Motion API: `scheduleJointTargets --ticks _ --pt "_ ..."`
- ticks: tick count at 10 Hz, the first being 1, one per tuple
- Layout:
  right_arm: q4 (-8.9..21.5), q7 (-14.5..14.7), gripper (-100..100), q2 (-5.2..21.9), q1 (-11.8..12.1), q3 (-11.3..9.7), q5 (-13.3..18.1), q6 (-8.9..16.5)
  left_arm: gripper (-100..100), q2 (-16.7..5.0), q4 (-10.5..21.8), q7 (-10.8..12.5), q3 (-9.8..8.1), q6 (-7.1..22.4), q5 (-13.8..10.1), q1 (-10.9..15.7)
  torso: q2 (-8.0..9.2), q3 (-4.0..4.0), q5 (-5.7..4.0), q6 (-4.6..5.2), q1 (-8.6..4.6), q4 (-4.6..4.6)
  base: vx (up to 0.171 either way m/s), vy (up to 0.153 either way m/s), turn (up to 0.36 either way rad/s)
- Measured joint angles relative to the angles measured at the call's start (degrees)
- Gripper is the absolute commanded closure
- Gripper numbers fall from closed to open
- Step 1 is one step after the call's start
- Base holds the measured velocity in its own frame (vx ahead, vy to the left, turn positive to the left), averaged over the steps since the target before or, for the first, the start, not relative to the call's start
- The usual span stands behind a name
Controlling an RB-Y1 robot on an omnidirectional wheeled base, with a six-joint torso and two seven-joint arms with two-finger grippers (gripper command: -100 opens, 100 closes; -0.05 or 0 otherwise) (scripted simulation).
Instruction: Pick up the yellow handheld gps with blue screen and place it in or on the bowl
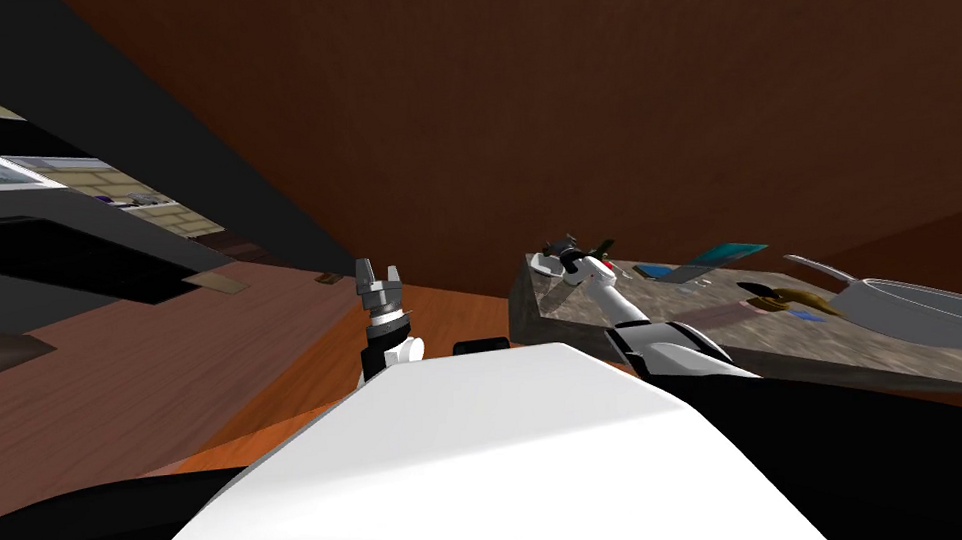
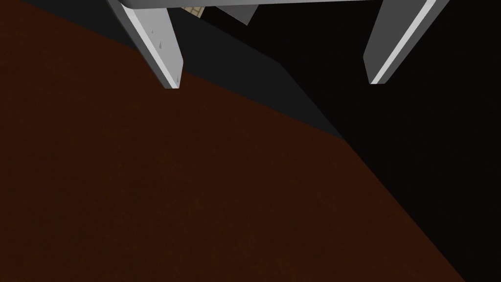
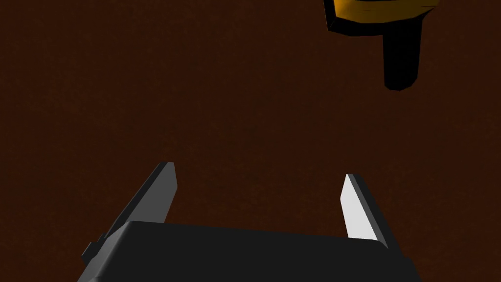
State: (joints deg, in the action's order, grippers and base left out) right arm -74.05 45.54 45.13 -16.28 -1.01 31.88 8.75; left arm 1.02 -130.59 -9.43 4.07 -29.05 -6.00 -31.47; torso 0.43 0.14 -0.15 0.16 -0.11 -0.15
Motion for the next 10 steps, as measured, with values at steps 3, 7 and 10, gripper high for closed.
scheduleJointTargets --ticks 3,7,10 --pt "0.29 -1.28 -100 4.23 -1.15 -1.93 -3.02 2.06 0 0.0 0.0 0.0 0.0 0.0 0.0 0.0 -0.02 -0.01 -0.01 0.02 -0.03 -0.01 -0.048 0.012 0.09" --pt "1.44 -1.65 0 5.11 -1.98 -2.2 -3.48 2.28 0 0.0 0.0 0.0 0.0 0.0 0.0 -0.01 -0.19 -0.11 -0.03 0.02 -0.06 -0.05 -0.005 0.002 0.005" --pt "1.44 -1.65 0 5.11 -1.98 -2.2 -3.48 2.28 0 0.0 0.0 0.0 0.0 0.0 0.0 -0.01 -0.21 -0.13 -0.03 0.02 -0.07 -0.06 0.0 0.0 0.0"
